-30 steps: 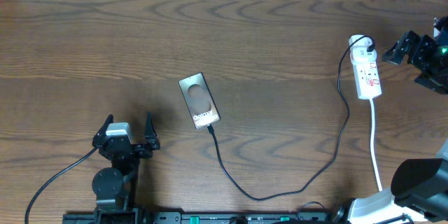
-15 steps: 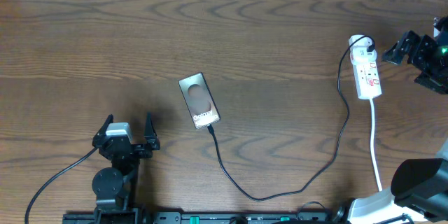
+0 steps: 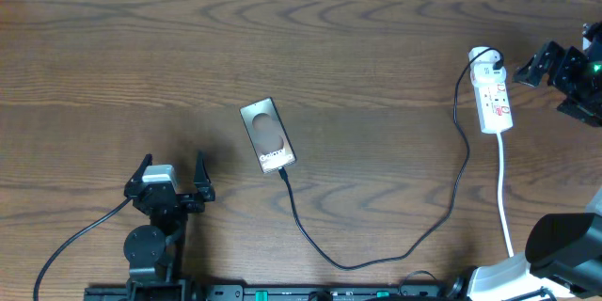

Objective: Plug charger to phone and switch on socket

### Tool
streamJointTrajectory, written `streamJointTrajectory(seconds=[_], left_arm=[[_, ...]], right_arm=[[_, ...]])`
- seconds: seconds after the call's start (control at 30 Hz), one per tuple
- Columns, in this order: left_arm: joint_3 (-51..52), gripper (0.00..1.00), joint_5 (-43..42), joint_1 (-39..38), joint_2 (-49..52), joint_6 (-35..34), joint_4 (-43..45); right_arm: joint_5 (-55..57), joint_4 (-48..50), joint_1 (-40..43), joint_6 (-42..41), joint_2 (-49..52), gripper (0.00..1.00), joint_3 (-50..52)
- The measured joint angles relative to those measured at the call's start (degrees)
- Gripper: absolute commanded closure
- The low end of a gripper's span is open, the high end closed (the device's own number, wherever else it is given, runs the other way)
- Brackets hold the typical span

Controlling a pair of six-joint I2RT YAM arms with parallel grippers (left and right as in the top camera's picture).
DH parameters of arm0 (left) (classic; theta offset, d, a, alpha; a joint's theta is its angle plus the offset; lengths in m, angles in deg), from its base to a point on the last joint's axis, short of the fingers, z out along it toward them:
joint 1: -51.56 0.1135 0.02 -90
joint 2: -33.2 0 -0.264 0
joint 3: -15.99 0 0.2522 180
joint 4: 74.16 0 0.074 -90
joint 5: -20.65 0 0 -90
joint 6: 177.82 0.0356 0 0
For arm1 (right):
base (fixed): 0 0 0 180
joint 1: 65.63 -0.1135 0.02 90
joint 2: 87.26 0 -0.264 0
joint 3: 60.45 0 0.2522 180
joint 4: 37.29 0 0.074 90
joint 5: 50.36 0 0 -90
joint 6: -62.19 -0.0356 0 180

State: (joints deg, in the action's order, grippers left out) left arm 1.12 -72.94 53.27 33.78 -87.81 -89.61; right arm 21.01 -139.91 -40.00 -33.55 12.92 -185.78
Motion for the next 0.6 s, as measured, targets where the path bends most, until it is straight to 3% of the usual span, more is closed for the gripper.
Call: streamJointTrajectory(seconds=[0.43,0.5,0.53,0.6], left_arm=[[0.0,0.08,0.02,0.0,0.0,0.0,0.0],[0.0,0.08,0.0,0.0,0.0,0.0,0.0],[0.0,0.08,0.0,0.0,0.0,0.0,0.0],[0.0,0.08,0.0,0.0,0.0,0.0,0.0]], right_arm=[[0.02,0.04,0.0,0.02,0.0,0.01,0.0],[0.98,0.61,0.0,0.04,0.0,0.06,0.0],[1.97,1.16,0.0,0.09,0.0,0.01,0.0],[3.39,3.21,0.0,-0.07,-0.11,0.01,0.02]])
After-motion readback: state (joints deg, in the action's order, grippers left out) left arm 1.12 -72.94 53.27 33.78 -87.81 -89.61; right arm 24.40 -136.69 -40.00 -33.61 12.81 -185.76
